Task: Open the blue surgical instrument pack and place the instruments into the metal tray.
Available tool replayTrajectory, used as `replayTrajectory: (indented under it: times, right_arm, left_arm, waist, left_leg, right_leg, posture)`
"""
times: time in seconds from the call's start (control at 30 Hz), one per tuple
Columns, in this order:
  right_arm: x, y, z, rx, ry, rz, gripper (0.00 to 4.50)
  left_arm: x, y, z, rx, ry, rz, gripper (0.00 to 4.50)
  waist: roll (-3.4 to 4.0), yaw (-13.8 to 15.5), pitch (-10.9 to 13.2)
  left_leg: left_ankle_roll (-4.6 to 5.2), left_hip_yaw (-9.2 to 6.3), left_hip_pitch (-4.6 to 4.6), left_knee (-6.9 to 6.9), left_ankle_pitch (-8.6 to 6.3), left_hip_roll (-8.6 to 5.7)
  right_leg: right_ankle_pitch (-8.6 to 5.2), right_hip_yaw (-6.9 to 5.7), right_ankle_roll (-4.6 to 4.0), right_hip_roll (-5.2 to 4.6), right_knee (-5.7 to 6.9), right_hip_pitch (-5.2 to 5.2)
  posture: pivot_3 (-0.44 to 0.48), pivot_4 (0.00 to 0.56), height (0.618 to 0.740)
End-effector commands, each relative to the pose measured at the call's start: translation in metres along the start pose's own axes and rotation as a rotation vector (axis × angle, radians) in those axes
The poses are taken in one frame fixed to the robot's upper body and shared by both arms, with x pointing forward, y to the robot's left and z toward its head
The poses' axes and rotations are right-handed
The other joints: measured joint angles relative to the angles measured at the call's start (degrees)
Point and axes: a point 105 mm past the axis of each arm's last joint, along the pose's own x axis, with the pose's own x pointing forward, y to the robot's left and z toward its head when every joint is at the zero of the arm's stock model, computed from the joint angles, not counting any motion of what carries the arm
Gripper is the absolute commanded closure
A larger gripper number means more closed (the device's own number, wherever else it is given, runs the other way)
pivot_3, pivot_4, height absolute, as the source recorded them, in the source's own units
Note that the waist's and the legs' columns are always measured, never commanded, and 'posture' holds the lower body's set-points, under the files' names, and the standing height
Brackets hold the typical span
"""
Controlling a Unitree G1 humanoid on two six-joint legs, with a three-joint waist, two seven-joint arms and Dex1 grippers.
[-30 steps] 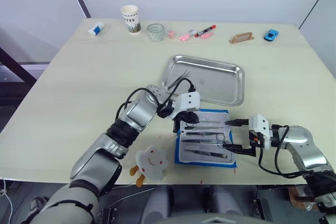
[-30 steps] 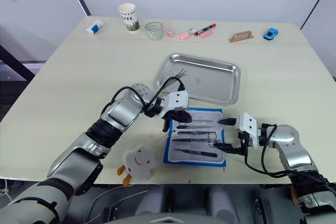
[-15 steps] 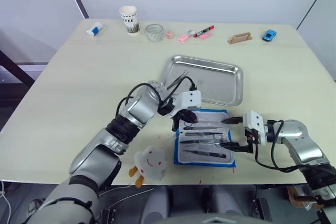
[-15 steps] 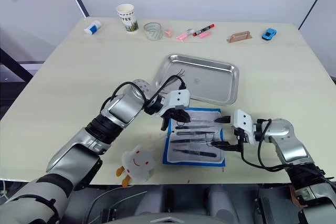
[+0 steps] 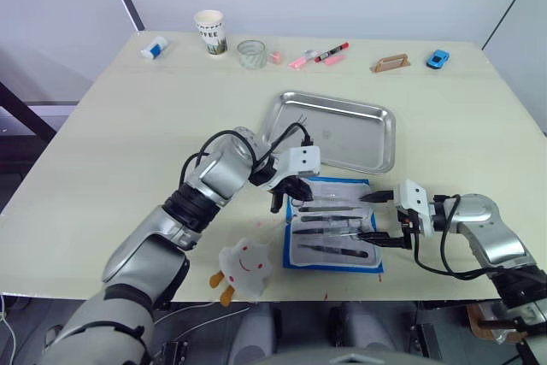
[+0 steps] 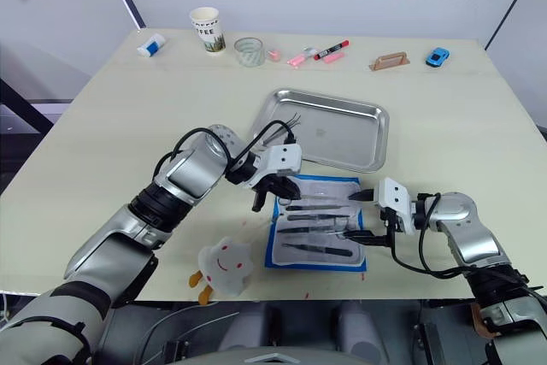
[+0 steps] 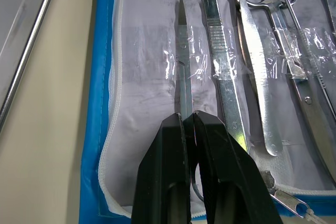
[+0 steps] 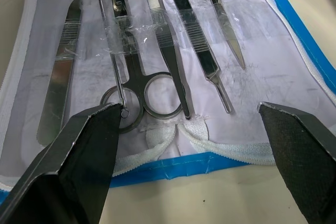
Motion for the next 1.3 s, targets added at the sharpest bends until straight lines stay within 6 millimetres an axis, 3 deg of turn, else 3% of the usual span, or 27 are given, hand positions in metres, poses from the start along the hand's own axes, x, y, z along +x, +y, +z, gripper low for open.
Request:
replayTrajectory:
  times: [0.03, 0.27, 0.67, 0.9, 1.07, 1.3]
  right_arm:
    - [0.012, 0.021, -0.051, 0.131, 0.198, 0.046, 0.00]
    - [0.013, 0.025, -0.053, 0.133, 0.200, 0.048, 0.00]
    - [0.012, 0.028, -0.053, 0.128, 0.199, 0.061, 0.00]
    - [0.009, 0.023, -0.053, 0.117, 0.199, 0.054, 0.00]
    - [0.006, 0.021, -0.053, 0.117, 0.197, 0.054, 0.00]
    - [0.005, 0.020, -0.049, 0.111, 0.189, 0.057, 0.00]
  left_arm:
    - [-0.010, 0.001, 0.013, 0.055, -0.001, 0.013, 4.49]
    - [-0.020, -0.001, 0.007, 0.050, 0.010, 0.017, 4.49]
    - [-0.051, -0.013, -0.031, 0.005, 0.070, 0.061, 4.49]
    - [-0.071, -0.015, -0.040, -0.036, 0.054, 0.127, 4.49]
    - [-0.084, -0.010, -0.030, -0.074, -0.051, 0.213, 4.49]
    - [-0.089, 0.012, -0.014, -0.300, -0.244, 0.401, 4.49]
  waist:
    - [0.00, 0.0, 0.0]
    - [-0.01, 0.0, 0.0]
    - [-0.04, 0.0, -0.1]
    - [-0.14, 0.0, -0.1]
    - [-0.22, 0.1, -0.2]
    - [-0.22, 0.3, -0.2]
  left_leg:
    - [0.00, 0.00, 0.00, 0.00, 0.00, 0.00]
    - [0.00, 0.00, 0.01, 0.00, 0.00, 0.01]
    - [0.00, 0.02, 0.07, -0.08, 0.00, 0.04]
    - [0.00, 0.02, 0.07, -0.10, 0.00, 0.06]
    - [0.00, 0.01, 0.07, -0.10, 0.00, 0.06]
    - [0.00, 0.00, 0.06, -0.10, 0.00, 0.06]
  right_leg:
    - [0.00, 0.00, 0.00, 0.00, 0.00, 0.00]
    - [0.00, 0.01, 0.00, 0.01, 0.01, 0.00]
    - [-0.02, 0.03, -0.04, 0.00, 0.01, 0.00]
    - [-0.04, 0.01, -0.06, -0.01, 0.01, -0.01]
    - [-0.04, -0.01, -0.06, -0.03, 0.01, 0.00]
    - [-0.03, -0.02, -0.05, -0.06, 0.01, 0.00]
  posture:
    - [0.000, 0.150, 0.740]
    - [0.000, 0.150, 0.740]
    - [0.000, 0.150, 0.740]
    - [0.000, 0.150, 0.740]
    - [0.000, 0.150, 0.740]
    - [0.000, 0.150, 0.740]
